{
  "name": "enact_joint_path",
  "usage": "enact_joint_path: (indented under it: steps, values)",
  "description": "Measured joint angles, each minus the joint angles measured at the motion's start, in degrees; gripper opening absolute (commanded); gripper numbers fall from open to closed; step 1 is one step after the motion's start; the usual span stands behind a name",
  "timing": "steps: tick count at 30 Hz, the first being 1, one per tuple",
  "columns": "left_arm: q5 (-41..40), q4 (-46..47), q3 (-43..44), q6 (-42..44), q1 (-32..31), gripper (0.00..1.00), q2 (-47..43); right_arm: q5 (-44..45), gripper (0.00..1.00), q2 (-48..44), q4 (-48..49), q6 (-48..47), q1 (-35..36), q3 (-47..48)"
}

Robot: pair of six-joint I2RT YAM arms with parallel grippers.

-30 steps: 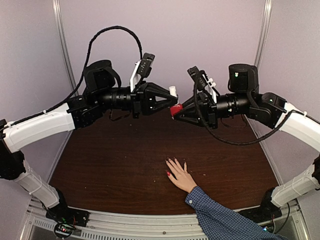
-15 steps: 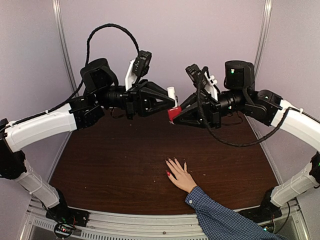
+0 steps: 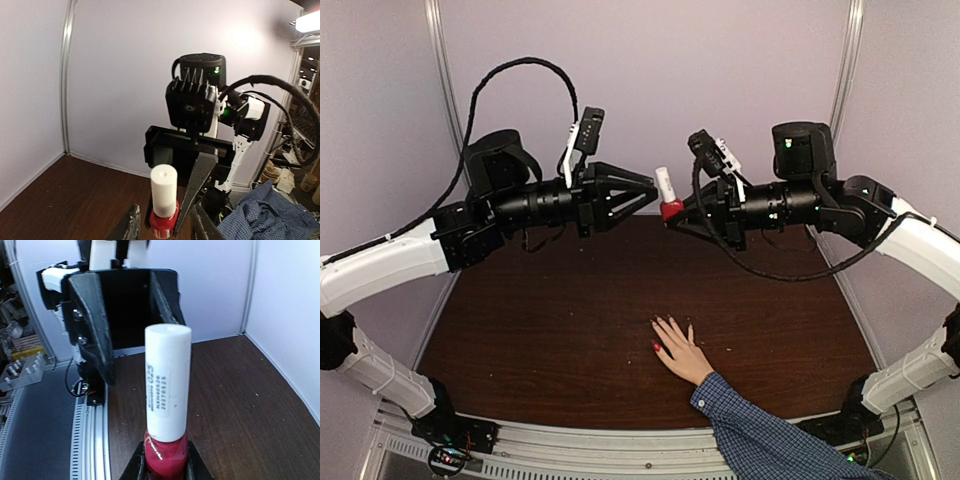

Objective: Paint the nails
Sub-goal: Screw the nail polish bottle cap onto the nail polish bottle.

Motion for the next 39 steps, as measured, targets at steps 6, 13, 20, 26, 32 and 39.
enact_joint_path:
  steps: [6, 13, 20, 26, 32, 39]
  values:
    - [-8.7, -2.4, 0.2, 1.3, -0.5, 0.38, 0.3, 13.7, 0.00, 0.1, -1.8, -0.2, 1.0, 0.1]
    - [-13.5, -2.6, 1.7, 0.3, -1.2, 0.38, 4.6, 23.6, 0.00, 1.4, -3.1, -1.5, 4.1, 0.4]
    - [-15.4, -2.5, 4.0, -1.4, -1.7, 0.25, 7.5, 31.1, 0.00, 2.8, -3.8, -2.5, 6.8, 0.4]
    - [-15.5, -1.5, 4.8, -3.2, -1.8, 0.16, 9.1, 34.6, 0.00, 3.1, -4.5, -2.7, 7.5, 0.4]
    - [-15.4, -1.0, 4.8, -4.2, -1.8, 0.22, 9.6, 35.6, 0.00, 3.2, -4.9, -2.9, 7.5, 0.4]
    - [-15.5, -1.2, 4.8, -4.5, -1.8, 0.28, 9.6, 36.2, 0.00, 3.2, -5.0, -2.9, 7.6, 0.8]
